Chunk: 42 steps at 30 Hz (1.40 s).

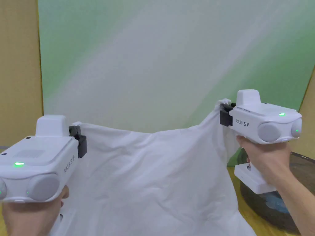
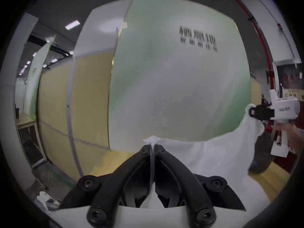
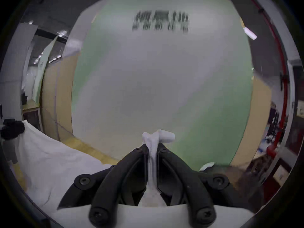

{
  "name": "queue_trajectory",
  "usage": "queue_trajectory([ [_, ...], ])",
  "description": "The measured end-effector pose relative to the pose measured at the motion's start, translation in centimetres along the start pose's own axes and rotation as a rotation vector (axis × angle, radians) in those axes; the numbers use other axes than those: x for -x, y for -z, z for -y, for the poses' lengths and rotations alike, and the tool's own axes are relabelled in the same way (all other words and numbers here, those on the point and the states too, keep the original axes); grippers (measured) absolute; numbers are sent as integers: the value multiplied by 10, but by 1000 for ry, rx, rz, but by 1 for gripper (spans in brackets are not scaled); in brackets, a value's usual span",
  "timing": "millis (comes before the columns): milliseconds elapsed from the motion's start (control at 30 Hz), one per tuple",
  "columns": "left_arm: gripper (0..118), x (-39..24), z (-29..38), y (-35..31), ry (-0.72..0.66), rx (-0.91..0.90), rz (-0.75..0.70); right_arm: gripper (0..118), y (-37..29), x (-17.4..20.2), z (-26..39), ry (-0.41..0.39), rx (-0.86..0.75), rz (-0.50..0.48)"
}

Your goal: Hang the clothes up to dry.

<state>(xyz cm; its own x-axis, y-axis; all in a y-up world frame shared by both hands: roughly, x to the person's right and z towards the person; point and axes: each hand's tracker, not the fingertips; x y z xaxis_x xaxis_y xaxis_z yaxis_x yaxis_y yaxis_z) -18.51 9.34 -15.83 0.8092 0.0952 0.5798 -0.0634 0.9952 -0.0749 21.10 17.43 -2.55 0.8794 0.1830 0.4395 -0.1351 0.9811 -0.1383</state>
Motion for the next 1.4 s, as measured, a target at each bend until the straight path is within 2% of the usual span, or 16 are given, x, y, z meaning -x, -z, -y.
queue_trajectory([
  [67, 0, -2, -44, -9, -4, -61, 1, 10, -44, -3, -46, -63, -106, 67],
  [167, 0, -10, -107, -26, 57, -180, -25, 10, -95, -20, -107, -20, -237, 119],
  [233, 0, -17, -142, -36, 122, -266, -73, 10, -131, -27, -146, -62, -309, 199],
  [300, 0, -22, -176, -43, 146, -331, -117, 10, -157, -34, -183, -87, -363, 215],
  [333, 0, -21, -191, -50, 146, -334, -91, 10, -169, -39, -205, -120, -369, 219],
  [400, 0, -22, -223, -64, 102, -340, -88, 10, -193, -46, -238, -98, -416, 232],
  [433, 0, -23, -233, -68, 83, -369, -83, 10, -205, -47, -255, -78, -444, 251],
  [467, 0, -26, -246, -72, 65, -411, -83, 10, -211, -50, -268, -109, -438, 311],
  [533, 0, -30, -267, -80, 41, -459, -81, 10, -226, -50, -283, -115, -489, 292],
  [600, 0, -32, -282, -85, 21, -456, -78, 10, -238, -48, -295, -62, -486, 294],
  [667, 0, -35, -292, -94, 68, -408, -126, 10, -248, -42, -295, -74, -527, 282],
  [800, 0, -33, -316, -100, 84, -436, -148, 10, -252, -31, -296, -144, -527, 315],
  [867, 0, -27, -325, -101, 85, -455, -161, 10, -253, -33, -297, -82, -531, 285],
  [1100, 0, -6, -339, -81, 57, -391, -148, 10, -241, -22, -304, -81, -522, 287],
  [1200, 0, 2, -335, -62, 120, -413, -194, 10, -228, -21, -305, -110, -512, 289],
  [1400, 0, 7, -344, -12, 145, -362, -161, 10, -158, -28, -314, -106, -429, 283],
])
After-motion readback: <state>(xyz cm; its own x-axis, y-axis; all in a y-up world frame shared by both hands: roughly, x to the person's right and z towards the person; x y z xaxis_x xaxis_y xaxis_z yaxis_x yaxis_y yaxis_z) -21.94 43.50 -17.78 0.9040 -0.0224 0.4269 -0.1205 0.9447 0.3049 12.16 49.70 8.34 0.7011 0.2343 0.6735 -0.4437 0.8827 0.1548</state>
